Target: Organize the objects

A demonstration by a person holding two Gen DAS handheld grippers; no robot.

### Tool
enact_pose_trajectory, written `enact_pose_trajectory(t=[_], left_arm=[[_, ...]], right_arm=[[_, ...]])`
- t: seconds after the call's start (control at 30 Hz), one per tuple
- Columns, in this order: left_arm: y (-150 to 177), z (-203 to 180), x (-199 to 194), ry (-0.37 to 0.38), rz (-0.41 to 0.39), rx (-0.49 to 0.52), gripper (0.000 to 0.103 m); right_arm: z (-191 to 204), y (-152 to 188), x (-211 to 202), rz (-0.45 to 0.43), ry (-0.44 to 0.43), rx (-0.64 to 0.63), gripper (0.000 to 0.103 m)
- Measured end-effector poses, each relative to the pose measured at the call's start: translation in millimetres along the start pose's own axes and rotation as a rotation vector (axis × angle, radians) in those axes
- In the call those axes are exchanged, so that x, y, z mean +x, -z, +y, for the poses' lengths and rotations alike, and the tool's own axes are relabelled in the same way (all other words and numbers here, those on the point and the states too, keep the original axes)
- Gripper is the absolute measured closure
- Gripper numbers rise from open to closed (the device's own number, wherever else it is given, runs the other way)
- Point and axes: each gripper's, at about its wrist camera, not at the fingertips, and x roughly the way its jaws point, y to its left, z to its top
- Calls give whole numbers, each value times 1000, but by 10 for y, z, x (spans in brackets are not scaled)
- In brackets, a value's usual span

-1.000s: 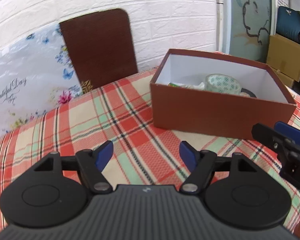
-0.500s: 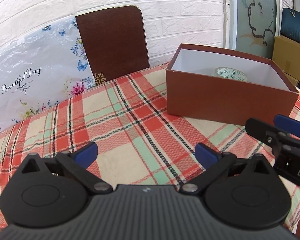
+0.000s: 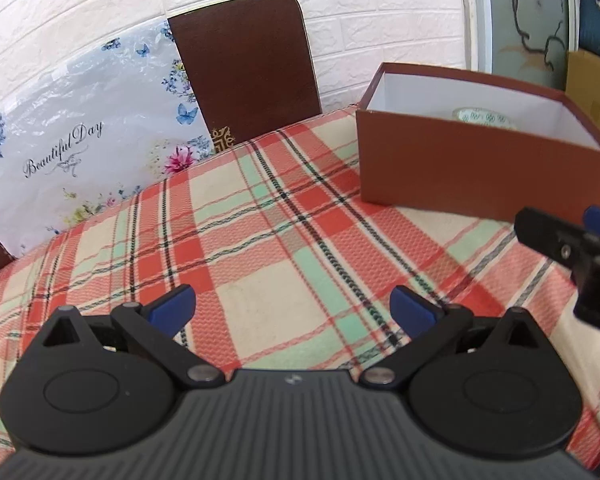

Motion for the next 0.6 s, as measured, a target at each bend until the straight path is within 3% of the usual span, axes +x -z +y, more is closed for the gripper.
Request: enact_pose_trajectory(t=[0.6], left_arm=[[156, 147, 58, 8, 64, -79, 0]], right_arm=[[63, 61, 46, 29, 17, 0, 13]])
